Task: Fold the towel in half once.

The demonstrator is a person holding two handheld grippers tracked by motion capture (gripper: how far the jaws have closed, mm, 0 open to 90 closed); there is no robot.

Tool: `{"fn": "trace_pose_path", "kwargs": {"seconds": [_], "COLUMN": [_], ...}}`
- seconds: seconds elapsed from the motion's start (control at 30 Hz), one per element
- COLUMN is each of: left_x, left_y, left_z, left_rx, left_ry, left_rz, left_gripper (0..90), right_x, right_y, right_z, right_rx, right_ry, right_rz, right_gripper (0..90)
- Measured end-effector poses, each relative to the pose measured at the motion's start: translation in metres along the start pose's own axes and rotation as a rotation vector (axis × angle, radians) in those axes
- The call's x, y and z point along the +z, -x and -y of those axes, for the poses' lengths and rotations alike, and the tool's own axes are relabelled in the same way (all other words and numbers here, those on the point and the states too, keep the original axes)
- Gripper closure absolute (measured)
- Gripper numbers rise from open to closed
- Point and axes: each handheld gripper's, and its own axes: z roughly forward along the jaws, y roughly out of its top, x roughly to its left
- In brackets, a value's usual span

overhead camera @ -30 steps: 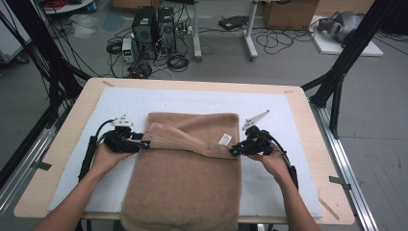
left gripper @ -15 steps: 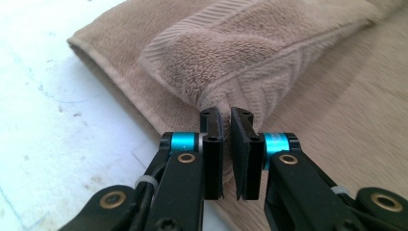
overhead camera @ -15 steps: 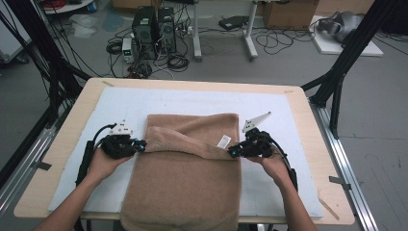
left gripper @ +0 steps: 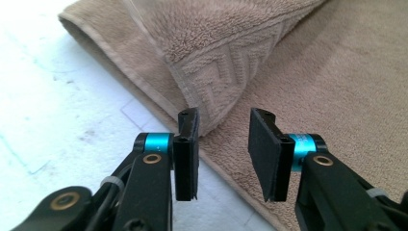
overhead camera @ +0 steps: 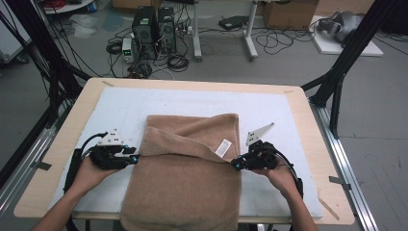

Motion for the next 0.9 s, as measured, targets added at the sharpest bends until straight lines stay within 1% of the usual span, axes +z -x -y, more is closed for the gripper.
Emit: {"fn": "trace_pose_path", "kwargs": {"seconds": [0.03, 0.07, 0.1, 0.13, 0.17, 0.2, 0.27, 0.3, 0.33, 0.37, 0.4, 0.43, 0.5, 0.53, 0.6, 0.63, 0.67, 0.7, 0.73, 0.77, 0.8, 0.83, 0.87, 0.9], "left_x": [0.002, 0.004, 0.008, 0.012, 0.015, 0.019, 0.025, 0.028, 0.032, 0.035, 0.038, 0.042, 0.048, 0.052, 0.059, 0.063, 0.066, 0.07, 0.074, 0.077, 0.079, 0.08, 0.079, 0.077], "left_y": [-0.001, -0.004, -0.006, -0.008, -0.01, -0.012, -0.016, -0.018, -0.019, -0.02, -0.021, -0.022, -0.022, -0.023, -0.025, -0.026, -0.027, -0.027, -0.027, -0.027, -0.025, -0.022, -0.02, -0.017], "left_z": [-0.001, -0.002, -0.003, -0.005, -0.007, -0.009, -0.014, -0.017, -0.019, -0.023, -0.025, -0.029, -0.035, -0.039, -0.047, -0.049, -0.049, -0.049, -0.048, -0.046, -0.045, -0.046, -0.047, -0.048], "left_rx": [-0.012, -0.022, -0.036, -0.052, -0.06, -0.068, -0.089, -0.102, -0.114, -0.116, -0.119, -0.122, -0.117, -0.122, -0.109, -0.109, -0.119, -0.12, -0.118, -0.114, -0.097, -0.075, -0.054, -0.039], "left_ry": [0.001, -0.002, 0.002, 0.003, 0.004, 0.005, 0.009, 0.01, 0.011, 0.007, 0.015, 0.018, 0.029, 0.018, 0.002, -0.012, -0.015, -0.031, -0.063, -0.085, -0.096, -0.097, -0.096, -0.09], "left_rz": [-0.005, -0.01, -0.012, -0.012, -0.009, -0.007, -0.001, 0.008, 0.018, 0.012, 0.008, 0.016, 0.015, 0.026, 0.019, 0.018, 0.022, 0.025, 0.027, 0.031, 0.029, 0.019, 0.012, -0.002], "left_gripper": [61.0, 59.4, 58.4, 58.0, 57.7, 57.7, 57.7, 57.7, 57.6, 56.6, 55.3, 54.9, 54.5, 55.1, 56.1, 56.6, 56.8, 58.2, 59.5, 61.7, 66.8, 70.4, 76.2, 81.2], "right_x": [-0.001, -0.001, -0.001, 0.0, 0.002, 0.004, 0.011, 0.014, 0.018, 0.022, 0.027, 0.031, 0.037, 0.038, 0.036, 0.034, 0.032, 0.03, 0.028, 0.028, 0.028, 0.03, 0.031, 0.032], "right_y": [0.001, 0.005, 0.008, 0.01, 0.013, 0.015, 0.021, 0.022, 0.023, 0.022, 0.024, 0.027, 0.034, 0.036, 0.035, 0.033, 0.031, 0.029, 0.029, 0.028, 0.029, 0.03, 0.031, 0.032], "right_z": [0.0, -0.001, -0.002, -0.004, -0.007, -0.011, -0.021, -0.027, -0.035, -0.042, -0.047, -0.05, -0.048, -0.046, -0.041, -0.039, -0.037, -0.034, -0.031, -0.028, -0.025, -0.022, -0.019, -0.018], "right_rx": [0.013, 0.032, 0.039, 0.041, 0.045, 0.06, 0.08, 0.082, 0.068, 0.06, 0.05, 0.049, 0.086, 0.095, 0.105, 0.101, 0.097, 0.09, 0.091, 0.093, 0.095, 0.103, 0.105, 0.094], "right_ry": [0.01, 0.025, 0.038, 0.045, 0.053, 0.064, 0.079, 0.087, 0.083, 0.063, 0.034, 0.01, -0.011, -0.03, -0.05, -0.055, -0.073, -0.077, -0.081, -0.09, -0.104, -0.108, -0.113, -0.116], "right_rz": [0.012, 0.029, 0.02, 0.02, 0.028, 0.023, 0.012, 0.001, 0.001, 0.016, 0.038, 0.051, 0.041, 0.05, 0.062, 0.079, 0.1, 0.116, 0.124, 0.132, 0.138, 0.133, 0.122, 0.106], "right_gripper": [74.0, 72.3, 71.6, 69.3, 65.8, 62.7, 59.3, 59.1, 57.7, 56.1, 55.9, 55.9, 55.6, 55.6, 55.6, 55.6, 55.2, 54.1, 52.9, 52.5, 52.8, 54.7, 60.6, 66.5]}}
